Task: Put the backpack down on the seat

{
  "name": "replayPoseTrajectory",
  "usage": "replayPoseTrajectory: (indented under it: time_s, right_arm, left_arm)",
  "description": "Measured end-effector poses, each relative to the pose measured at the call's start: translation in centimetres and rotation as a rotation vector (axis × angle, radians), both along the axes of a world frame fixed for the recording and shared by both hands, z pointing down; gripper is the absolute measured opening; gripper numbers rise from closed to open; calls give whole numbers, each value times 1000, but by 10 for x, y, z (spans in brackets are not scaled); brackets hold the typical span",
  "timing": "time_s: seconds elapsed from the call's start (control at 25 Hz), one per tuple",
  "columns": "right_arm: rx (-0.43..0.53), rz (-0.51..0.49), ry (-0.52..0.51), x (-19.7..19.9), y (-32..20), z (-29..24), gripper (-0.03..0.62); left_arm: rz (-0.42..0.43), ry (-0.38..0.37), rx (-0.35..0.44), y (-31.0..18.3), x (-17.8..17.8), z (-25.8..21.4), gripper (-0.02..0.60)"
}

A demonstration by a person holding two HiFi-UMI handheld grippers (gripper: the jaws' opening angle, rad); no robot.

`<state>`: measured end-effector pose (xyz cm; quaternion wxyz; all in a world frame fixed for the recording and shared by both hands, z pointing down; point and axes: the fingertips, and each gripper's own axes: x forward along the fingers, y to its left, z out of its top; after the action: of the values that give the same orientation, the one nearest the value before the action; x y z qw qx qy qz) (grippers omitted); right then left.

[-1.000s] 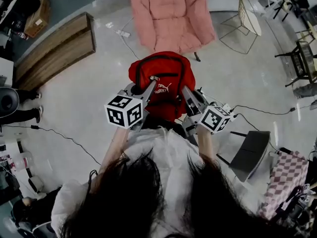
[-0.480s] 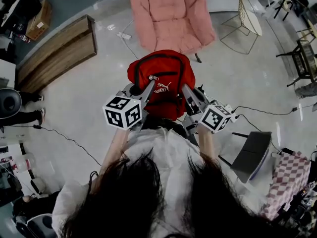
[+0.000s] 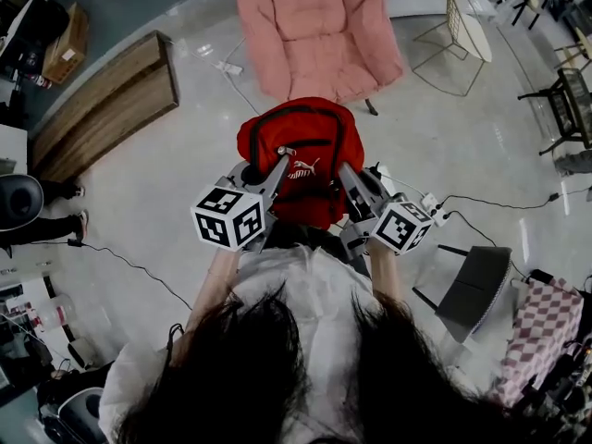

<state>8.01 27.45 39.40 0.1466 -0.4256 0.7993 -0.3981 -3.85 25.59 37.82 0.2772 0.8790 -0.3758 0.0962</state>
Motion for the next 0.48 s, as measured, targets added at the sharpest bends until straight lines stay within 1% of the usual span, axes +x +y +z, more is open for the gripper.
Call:
replayPoseTrajectory:
  time_s: [0.16,0.32,0.48]
  right_arm:
    - [-31,19,18,-1,-29,2,41]
    - [-38,38,23,-5,-62,5,41]
    - [-37,65,24,-13,-104,1,41]
  left_arm:
    - [23,-15,-14,-30,1,4,44]
    - [58,6,-34,-64,0,4,44]
    - [92,15,-28,-106,-4,0,44]
